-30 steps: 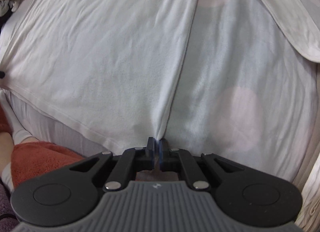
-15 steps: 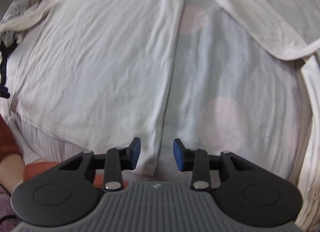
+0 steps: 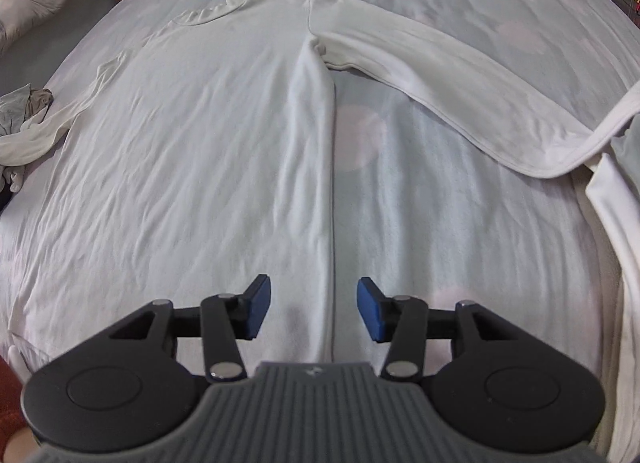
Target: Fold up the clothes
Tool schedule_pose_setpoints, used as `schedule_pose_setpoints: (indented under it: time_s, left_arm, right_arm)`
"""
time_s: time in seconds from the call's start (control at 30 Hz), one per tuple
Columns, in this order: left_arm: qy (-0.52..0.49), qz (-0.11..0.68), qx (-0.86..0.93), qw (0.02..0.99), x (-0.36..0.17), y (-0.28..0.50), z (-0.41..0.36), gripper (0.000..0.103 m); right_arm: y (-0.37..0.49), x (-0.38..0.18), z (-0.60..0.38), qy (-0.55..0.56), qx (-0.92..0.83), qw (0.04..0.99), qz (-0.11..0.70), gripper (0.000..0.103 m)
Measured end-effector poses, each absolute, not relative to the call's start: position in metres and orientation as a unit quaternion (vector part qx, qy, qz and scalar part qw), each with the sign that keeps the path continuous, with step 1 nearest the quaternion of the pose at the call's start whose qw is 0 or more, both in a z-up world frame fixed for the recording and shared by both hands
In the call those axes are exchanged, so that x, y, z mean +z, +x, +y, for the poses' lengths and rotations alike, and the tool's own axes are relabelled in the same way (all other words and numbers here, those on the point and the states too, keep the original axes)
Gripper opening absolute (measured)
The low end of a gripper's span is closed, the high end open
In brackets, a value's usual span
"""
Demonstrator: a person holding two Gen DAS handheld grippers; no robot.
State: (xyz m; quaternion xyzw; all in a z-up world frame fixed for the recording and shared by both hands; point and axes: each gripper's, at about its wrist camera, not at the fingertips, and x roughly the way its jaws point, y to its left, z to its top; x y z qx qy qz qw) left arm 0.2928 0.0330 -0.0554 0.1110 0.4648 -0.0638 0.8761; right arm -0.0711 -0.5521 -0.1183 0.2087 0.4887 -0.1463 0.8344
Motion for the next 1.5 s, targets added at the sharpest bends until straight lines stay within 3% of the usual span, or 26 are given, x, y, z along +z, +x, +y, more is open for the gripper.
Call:
schedule_pose_setpoints:
  time_s: [0.23, 0.43, 0.47, 0.5, 0.57, 0.73, 1.17, 1.5]
  left_arm:
    - [0.092, 0.414, -0.009, 0.905, -0.053, 0.347, 0.066, 0.052]
    - [0.078, 0.426, -0.010, 0.901, -0.078, 0.377, 0.069, 0.050]
    - [0.083, 0.426, -0.007, 0.901, -0.081, 0.380, 0.067, 0.044]
    - [0.076, 0.425, -0.011, 0.902, -0.081, 0.381, 0.067, 0.027]
    - [0.059, 0.425, -0.021, 0.903, -0.081, 0.384, 0.067, 0.010]
    - [0.077, 0.378, -0.065, 0.921, -0.048, 0.372, 0.036, 0.007]
    - [0.105, 0.271, -0.213, 0.933, 0.064, 0.339, -0.146, 0.006]
    - [0.143, 0.265, -0.317, 0.899, 0.055, 0.324, -0.306, 0.006]
  right_arm:
    - [-0.067, -0.121, -0.555, 0.227, -0.160, 0.839, 0.469, 0.051]
    - [-0.070, -0.118, -0.557, 0.236, -0.176, 0.848, 0.442, 0.051]
    - [-0.069, -0.119, -0.558, 0.239, -0.177, 0.846, 0.442, 0.051]
    - [-0.067, -0.120, -0.559, 0.241, -0.179, 0.845, 0.444, 0.051]
    - [-0.065, -0.122, -0.560, 0.244, -0.179, 0.842, 0.447, 0.051]
    - [-0.058, -0.129, -0.560, 0.242, -0.175, 0.835, 0.462, 0.051]
    - [-0.076, -0.128, -0.570, 0.304, -0.144, 0.844, 0.419, 0.051]
    - [-0.078, -0.135, -0.576, 0.332, -0.122, 0.844, 0.404, 0.051]
